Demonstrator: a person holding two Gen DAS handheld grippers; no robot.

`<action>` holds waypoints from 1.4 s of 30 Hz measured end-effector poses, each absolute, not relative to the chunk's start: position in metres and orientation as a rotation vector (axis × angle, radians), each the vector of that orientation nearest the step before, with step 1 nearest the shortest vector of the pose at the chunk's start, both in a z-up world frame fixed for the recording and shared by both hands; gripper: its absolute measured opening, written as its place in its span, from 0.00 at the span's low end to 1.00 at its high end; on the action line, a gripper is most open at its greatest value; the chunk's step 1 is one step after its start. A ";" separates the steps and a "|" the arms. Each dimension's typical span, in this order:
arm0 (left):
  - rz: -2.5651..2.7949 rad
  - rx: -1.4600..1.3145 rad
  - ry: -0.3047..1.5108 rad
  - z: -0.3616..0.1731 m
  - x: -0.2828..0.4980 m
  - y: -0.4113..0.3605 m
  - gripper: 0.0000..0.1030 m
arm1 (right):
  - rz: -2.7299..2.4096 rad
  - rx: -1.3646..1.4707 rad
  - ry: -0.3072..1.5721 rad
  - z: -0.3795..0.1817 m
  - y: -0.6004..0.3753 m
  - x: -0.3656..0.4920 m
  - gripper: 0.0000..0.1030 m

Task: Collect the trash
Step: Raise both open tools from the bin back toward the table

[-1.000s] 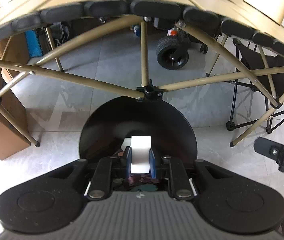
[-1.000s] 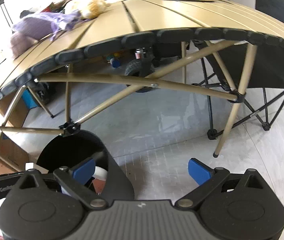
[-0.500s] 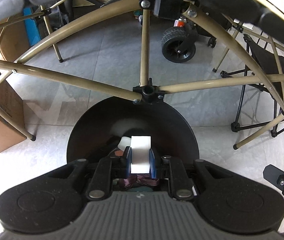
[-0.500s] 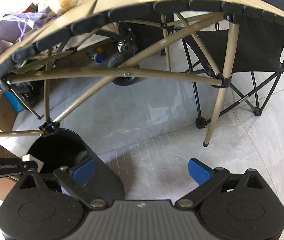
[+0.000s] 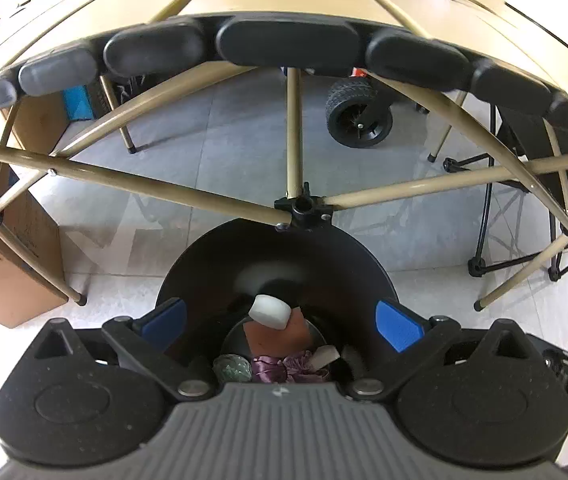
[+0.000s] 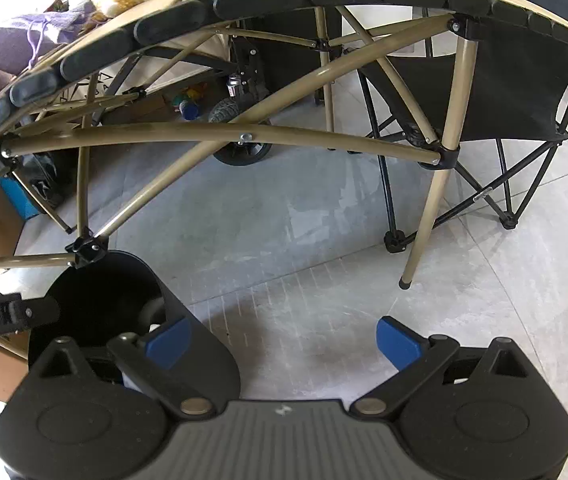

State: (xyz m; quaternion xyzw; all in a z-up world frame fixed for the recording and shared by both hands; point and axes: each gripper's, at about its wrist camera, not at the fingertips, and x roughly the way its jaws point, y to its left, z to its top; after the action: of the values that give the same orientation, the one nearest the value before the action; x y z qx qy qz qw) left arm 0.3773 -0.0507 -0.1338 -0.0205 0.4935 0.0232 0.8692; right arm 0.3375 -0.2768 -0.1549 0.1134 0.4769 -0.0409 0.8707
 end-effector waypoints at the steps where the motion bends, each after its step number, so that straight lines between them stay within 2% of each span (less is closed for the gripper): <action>1: 0.048 -0.039 1.029 -0.133 0.376 -0.051 1.00 | -0.086 0.236 0.997 -0.155 -0.277 0.338 0.97; 16: 0.024 -0.031 0.946 -0.113 0.357 -0.044 1.00 | -0.066 0.214 0.975 -0.149 -0.270 0.335 0.97; 24: 0.007 -0.028 0.821 -0.087 0.330 -0.037 1.00 | -0.048 0.210 0.929 -0.136 -0.265 0.327 0.97; 42: 0.026 -0.094 0.524 -0.013 0.274 -0.013 1.00 | 0.014 0.180 0.689 -0.058 -0.248 0.278 0.97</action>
State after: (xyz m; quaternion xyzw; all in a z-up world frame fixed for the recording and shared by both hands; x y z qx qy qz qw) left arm 0.2740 -0.0125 -0.0125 -0.0462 0.2591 0.0129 0.9647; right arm 0.2784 -0.2485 -0.0579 0.0879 0.3375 0.0071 0.9372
